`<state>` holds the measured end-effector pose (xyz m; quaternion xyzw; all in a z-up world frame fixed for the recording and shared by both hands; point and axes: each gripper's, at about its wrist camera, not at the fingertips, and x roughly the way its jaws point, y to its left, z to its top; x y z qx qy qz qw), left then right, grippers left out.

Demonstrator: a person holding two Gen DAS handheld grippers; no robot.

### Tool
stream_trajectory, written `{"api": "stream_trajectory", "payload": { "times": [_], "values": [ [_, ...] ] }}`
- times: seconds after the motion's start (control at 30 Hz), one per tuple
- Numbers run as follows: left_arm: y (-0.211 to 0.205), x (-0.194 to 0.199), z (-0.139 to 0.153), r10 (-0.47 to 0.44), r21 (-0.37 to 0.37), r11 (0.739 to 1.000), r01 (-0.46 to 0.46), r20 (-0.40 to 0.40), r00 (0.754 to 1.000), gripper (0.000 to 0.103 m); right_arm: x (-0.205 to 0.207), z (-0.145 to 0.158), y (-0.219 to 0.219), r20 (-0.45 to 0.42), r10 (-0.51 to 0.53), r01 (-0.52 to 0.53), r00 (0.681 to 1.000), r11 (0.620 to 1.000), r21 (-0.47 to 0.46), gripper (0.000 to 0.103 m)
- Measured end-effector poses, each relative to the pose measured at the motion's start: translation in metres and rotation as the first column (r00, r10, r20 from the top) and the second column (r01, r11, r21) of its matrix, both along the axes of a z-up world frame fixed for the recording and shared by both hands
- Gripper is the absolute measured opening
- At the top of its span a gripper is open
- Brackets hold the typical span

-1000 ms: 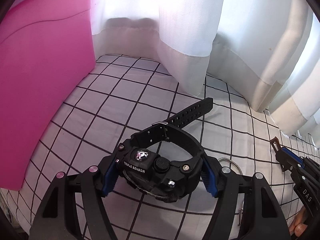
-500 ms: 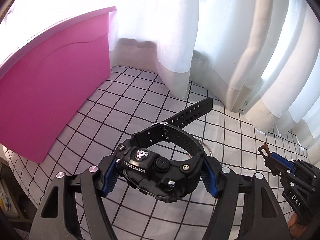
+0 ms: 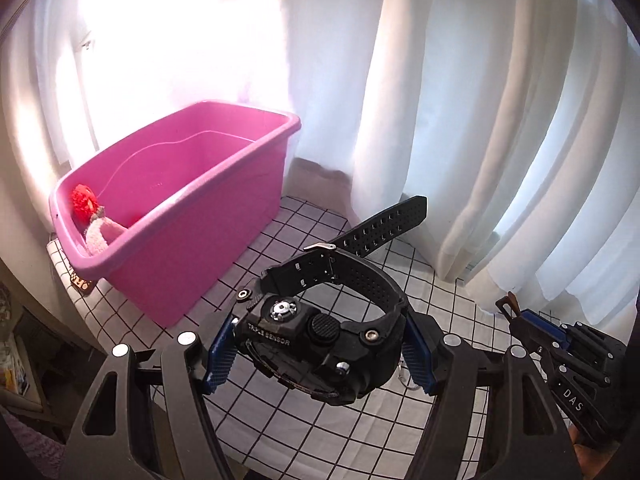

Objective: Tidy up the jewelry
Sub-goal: 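Carry the watch and hairpin over the pink tub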

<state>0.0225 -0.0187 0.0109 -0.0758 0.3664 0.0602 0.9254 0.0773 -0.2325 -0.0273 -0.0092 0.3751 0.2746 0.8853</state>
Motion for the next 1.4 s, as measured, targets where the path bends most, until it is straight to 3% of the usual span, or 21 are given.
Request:
{"api": "stream_trajectory", "payload": {
  "times": [0.33,0.57,0.7,1.03,1.4],
  "values": [
    [0.091,0.008,0.054,0.097,0.017,0.995,-0.099,0.107,0.990,0.067,0.032,0.069,0.107,0.088,0.112,-0.118,0.990,0.991,0.068,0.014],
    [0.178,0.036,0.060,0.139,0.035,0.989,-0.143,0.112,0.984,0.068,0.071,0.094,0.210,0.104,0.180,-0.190,0.978,0.977,0.093,0.014],
    [0.225,0.058,0.049,0.156,0.028,0.987,-0.158,0.069,0.985,0.068,0.099,0.098,0.263,0.073,0.215,-0.221,0.974,0.970,0.098,0.014],
    [0.279,0.106,-0.005,0.136,-0.015,0.990,-0.139,-0.124,0.983,0.068,0.161,0.060,0.363,-0.077,0.255,-0.257,0.964,0.966,-0.016,0.014],
    [0.294,0.134,-0.036,0.099,-0.053,0.992,-0.117,-0.271,0.958,0.068,0.201,0.018,0.401,-0.198,0.203,-0.235,0.959,0.960,-0.153,0.015]
  ]
}}
